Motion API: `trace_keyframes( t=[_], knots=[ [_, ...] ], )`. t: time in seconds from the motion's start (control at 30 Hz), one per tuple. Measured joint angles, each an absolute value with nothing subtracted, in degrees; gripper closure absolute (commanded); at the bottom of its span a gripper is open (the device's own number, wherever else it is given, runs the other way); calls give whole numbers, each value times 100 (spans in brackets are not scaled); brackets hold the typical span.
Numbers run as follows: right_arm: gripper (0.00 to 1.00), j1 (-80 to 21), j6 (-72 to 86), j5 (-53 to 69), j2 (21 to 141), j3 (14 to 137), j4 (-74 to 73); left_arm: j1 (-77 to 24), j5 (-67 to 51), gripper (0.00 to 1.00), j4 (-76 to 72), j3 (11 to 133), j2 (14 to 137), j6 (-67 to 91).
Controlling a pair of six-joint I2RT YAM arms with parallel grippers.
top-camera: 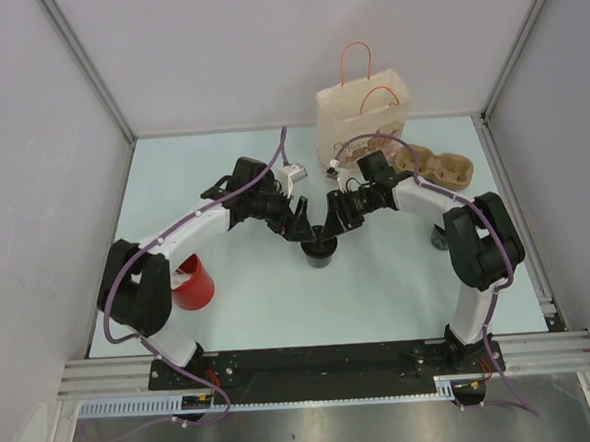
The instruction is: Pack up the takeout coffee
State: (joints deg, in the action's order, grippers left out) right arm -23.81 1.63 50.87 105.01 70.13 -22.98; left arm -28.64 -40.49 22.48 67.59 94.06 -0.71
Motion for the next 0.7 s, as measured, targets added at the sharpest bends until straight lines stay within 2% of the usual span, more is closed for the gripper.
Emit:
trace_keyframes(
  t=[0.17,0.4,0.7],
  knots=[
    [48,-2381,176,5085,10501,7013,-2281,-2617,-4261,23,2248,6628,9369,-180],
    [50,-2381,185,5087,10508,7015,-2268,-2558,-4338,28,2331,6584,9522,-342],
    [50,-2383,198,5087,10510,7019,-2255,-2497,-4519,40,2362,6534,9684,-377]
  ],
)
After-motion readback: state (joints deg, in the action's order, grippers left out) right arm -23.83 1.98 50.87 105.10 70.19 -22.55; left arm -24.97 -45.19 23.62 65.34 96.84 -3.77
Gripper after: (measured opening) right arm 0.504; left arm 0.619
